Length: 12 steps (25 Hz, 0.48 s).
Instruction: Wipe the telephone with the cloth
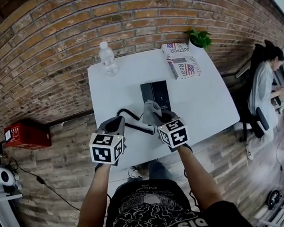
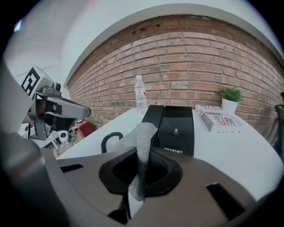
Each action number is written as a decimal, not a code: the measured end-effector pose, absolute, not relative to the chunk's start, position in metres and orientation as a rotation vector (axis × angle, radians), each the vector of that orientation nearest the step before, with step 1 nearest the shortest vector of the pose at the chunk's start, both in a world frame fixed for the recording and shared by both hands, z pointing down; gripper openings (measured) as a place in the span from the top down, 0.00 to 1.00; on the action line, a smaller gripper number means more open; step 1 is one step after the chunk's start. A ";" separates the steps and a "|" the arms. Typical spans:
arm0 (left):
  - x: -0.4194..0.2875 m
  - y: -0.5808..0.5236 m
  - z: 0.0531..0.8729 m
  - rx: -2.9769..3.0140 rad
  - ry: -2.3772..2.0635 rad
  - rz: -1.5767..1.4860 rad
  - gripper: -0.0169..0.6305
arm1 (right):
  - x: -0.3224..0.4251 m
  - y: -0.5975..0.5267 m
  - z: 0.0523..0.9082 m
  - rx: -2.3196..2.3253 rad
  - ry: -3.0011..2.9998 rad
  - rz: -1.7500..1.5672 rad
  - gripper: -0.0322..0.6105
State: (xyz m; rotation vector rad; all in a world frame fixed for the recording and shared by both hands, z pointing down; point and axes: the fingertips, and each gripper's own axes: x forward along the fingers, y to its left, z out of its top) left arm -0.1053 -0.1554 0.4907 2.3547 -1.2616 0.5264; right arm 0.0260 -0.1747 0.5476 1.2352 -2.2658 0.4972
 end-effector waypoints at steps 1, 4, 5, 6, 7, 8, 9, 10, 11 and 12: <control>-0.105 -0.153 0.492 2.357 -1.255 0.528 0.97 | 0.026 -0.171 0.550 1.237 -2.262 0.503 0.93; -0.103 -0.148 0.494 2.363 -1.232 0.530 0.97 | 0.028 -0.160 0.554 1.242 -2.247 0.518 0.93; -0.102 -0.146 0.495 2.366 -1.224 0.532 0.96 | 0.028 -0.156 0.556 1.242 -2.244 0.521 0.93; -0.101 -0.144 0.495 2.370 -1.219 0.534 0.97 | 0.029 -0.154 0.557 1.240 -2.242 0.522 0.93; -0.100 -0.143 0.496 2.373 -1.215 0.535 0.97 | 0.029 -0.151 0.558 1.239 -2.240 0.523 0.93; -0.099 -0.143 0.496 2.375 -1.212 0.536 0.96 | 0.029 -0.149 0.559 1.239 -2.238 0.525 0.93; -0.099 -0.142 0.497 2.376 -1.209 0.536 0.97 | 0.029 -0.146 0.560 1.238 -2.236 0.528 0.93; -0.099 -0.141 0.497 2.377 -1.208 0.536 0.96 | 0.029 -0.144 0.561 1.237 -2.234 0.530 0.93; -0.099 -0.141 0.497 2.377 -1.206 0.535 0.97 | 0.029 -0.141 0.562 1.234 -2.233 0.532 0.93; -0.099 -0.141 0.497 2.377 -1.205 0.534 0.97 | 0.029 -0.139 0.563 1.231 -2.231 0.532 0.93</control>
